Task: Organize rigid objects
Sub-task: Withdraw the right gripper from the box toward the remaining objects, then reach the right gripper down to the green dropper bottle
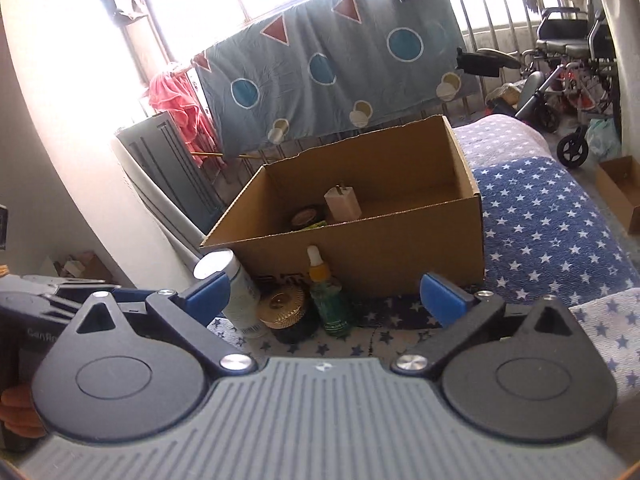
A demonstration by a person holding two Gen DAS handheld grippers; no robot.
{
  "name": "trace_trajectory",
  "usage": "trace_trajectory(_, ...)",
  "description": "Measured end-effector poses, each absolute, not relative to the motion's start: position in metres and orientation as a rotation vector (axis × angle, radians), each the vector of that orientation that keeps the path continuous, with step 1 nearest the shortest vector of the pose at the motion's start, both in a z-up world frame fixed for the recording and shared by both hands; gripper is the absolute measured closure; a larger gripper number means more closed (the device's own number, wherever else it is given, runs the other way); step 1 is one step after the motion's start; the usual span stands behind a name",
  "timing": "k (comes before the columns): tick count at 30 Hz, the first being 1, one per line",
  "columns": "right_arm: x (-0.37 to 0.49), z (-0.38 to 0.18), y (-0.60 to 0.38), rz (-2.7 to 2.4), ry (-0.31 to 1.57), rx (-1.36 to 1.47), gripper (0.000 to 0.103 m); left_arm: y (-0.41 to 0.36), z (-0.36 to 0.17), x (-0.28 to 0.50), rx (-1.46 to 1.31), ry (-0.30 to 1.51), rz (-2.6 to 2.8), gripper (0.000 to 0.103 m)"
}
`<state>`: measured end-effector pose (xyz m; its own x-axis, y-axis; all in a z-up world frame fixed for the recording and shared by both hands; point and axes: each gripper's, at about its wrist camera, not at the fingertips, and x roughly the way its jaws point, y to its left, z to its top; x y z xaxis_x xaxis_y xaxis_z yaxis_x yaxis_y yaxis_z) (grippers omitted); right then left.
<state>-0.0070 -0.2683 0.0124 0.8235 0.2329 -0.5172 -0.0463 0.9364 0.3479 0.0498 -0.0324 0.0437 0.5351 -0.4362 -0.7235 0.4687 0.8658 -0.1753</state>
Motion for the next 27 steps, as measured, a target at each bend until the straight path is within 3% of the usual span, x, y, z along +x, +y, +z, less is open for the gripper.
trace_trajectory(10,-0.012,0.014,-0.266,0.067,0.551,0.253,0.001,-0.047,0.029,0.04,0.139,0.807,-0.485,0.023)
trace_trajectory(27,0.004,-0.012,-0.277,0.149,0.589,0.375,0.001,-0.077,0.001,0.039,0.301,0.741,-0.507,0.023)
